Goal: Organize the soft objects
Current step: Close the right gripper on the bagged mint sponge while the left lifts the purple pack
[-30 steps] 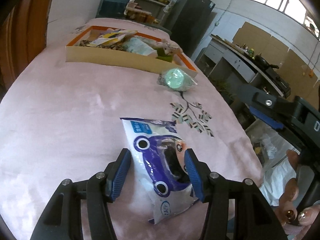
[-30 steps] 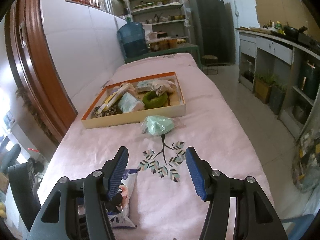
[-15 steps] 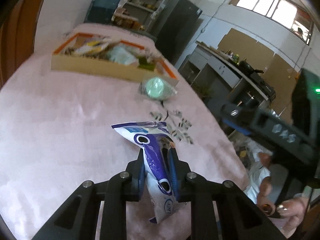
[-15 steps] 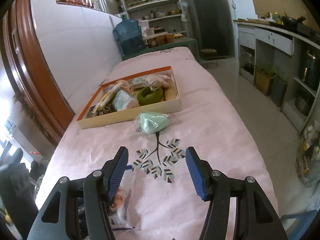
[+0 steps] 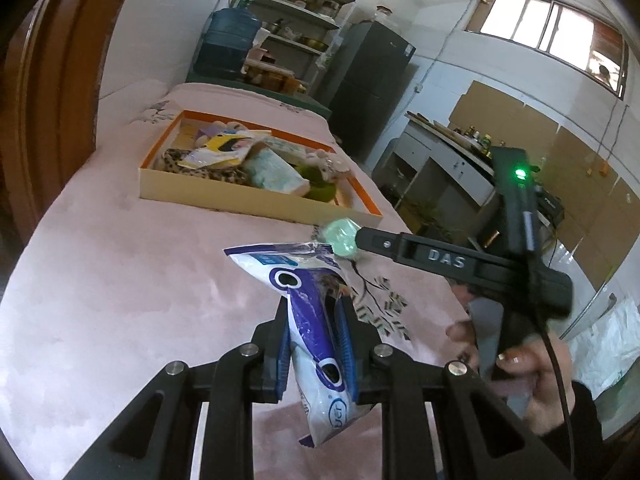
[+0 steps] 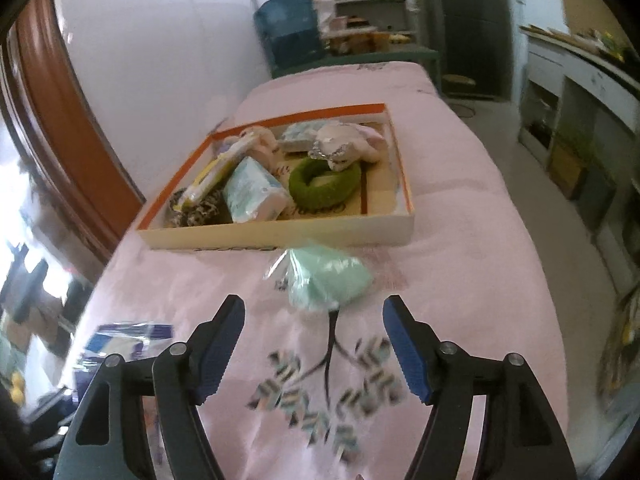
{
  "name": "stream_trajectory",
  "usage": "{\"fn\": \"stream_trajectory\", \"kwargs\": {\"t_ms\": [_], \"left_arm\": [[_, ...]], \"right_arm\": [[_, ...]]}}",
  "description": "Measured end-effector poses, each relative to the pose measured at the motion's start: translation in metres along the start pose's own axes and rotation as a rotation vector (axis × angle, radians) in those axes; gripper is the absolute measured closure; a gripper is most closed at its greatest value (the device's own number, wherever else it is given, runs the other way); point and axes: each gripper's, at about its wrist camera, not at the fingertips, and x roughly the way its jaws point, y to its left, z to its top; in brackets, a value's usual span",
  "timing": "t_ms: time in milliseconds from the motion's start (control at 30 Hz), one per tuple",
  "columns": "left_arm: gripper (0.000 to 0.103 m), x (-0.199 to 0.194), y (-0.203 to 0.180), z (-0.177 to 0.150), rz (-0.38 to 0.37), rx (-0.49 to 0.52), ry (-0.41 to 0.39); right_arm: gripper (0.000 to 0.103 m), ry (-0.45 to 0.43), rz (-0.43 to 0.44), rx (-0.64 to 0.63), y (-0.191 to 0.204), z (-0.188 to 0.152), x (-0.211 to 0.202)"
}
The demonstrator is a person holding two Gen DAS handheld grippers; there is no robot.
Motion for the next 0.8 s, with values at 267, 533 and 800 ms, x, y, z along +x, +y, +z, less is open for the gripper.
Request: {"fn": "stream_trajectory", "kwargs": {"t_ms": [267, 533, 800], "left_arm": [[0.081, 0.005, 0.008, 0.012, 0.017, -0.003, 0.007], [0.081, 0.012, 0.018, 0.02, 0.043, -0.018, 0.019], [0.081, 0.015, 0.018, 0.022, 0.048, -0.008, 0.021]], "right_arm": [[0.03, 0.123, -0.004, -0.228, 0.006, 0.027, 0.048], [0.058, 0.113, 0.004, -0.226, 0.004, 0.024, 0.046], [0.059, 0.077, 0.047, -0.198, 0.01, 0.027, 0.029]]}}
